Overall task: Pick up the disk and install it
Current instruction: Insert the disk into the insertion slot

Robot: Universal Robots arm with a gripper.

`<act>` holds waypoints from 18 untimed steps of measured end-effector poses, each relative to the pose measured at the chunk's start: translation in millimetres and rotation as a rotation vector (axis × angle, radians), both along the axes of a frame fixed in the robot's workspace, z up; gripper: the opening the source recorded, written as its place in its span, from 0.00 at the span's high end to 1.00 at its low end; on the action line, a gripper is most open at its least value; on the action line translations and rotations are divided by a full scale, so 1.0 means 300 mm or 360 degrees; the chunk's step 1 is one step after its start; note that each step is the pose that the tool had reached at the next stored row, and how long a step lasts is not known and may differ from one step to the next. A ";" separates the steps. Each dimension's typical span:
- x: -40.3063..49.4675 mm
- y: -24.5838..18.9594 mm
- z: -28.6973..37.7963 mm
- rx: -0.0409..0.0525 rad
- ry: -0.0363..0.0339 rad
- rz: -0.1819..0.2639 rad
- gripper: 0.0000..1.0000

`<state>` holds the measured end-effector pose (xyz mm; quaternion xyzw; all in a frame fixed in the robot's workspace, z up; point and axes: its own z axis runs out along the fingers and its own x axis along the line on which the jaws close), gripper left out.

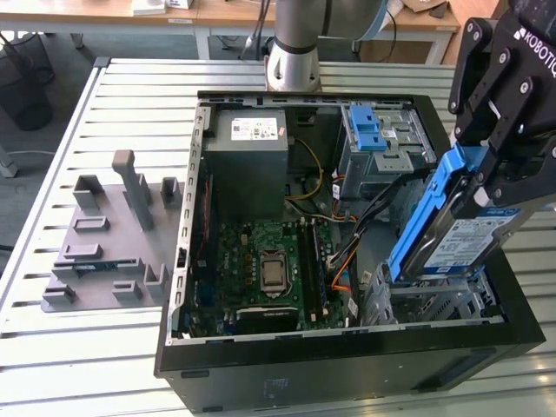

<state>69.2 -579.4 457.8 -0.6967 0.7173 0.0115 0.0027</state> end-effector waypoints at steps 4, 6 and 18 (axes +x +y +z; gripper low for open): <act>0.011 0.005 -0.017 0.0000 0.0000 0.0000 0.64; 0.017 0.007 -0.025 0.0000 0.0000 0.0000 0.64; 0.019 0.023 -0.053 0.0000 0.0000 0.0000 0.64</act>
